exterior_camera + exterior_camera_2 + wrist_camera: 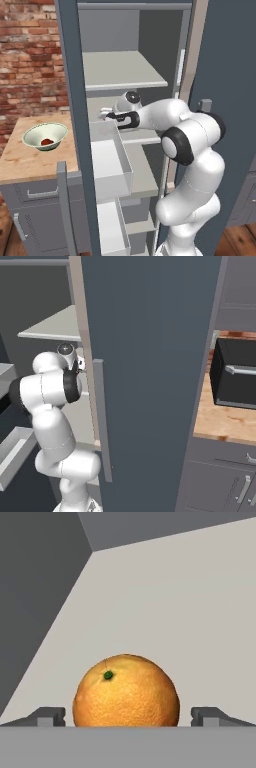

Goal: Take the bell pepper, orange, and tangerine from the freezer and place them in the bowl on the counter.

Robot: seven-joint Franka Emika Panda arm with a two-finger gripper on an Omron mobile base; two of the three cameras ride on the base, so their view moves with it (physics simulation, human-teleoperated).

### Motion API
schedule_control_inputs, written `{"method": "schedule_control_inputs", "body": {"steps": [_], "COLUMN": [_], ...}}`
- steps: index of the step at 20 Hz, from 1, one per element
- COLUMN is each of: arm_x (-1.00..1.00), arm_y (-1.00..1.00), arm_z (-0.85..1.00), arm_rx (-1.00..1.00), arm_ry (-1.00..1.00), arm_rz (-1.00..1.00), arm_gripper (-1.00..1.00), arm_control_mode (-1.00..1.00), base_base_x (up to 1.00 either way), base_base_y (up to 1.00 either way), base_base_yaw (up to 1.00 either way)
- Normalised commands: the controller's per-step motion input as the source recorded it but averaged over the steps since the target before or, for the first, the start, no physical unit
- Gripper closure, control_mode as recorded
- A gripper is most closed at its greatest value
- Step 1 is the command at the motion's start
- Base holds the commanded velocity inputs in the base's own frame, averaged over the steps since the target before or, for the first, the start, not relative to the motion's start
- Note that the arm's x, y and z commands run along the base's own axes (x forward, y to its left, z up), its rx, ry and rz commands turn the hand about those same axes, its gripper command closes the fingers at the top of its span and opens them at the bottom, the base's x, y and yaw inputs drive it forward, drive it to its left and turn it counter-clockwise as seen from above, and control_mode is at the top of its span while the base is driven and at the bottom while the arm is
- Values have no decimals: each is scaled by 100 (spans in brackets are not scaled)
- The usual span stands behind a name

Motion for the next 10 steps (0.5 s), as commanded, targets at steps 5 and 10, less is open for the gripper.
{"method": "schedule_control_inputs", "body": {"steps": [5,10], "arm_x": [6,4], "arm_y": [2,2], "arm_z": [-4,-5], "arm_rx": [0,0], "arm_ry": [0,0], "arm_rz": [0,0], "arm_gripper": [-100,-100], "arm_control_mode": [-100,-100], "base_base_x": [0,0], "base_base_y": [0,0], "base_base_yaw": [0,0]}}
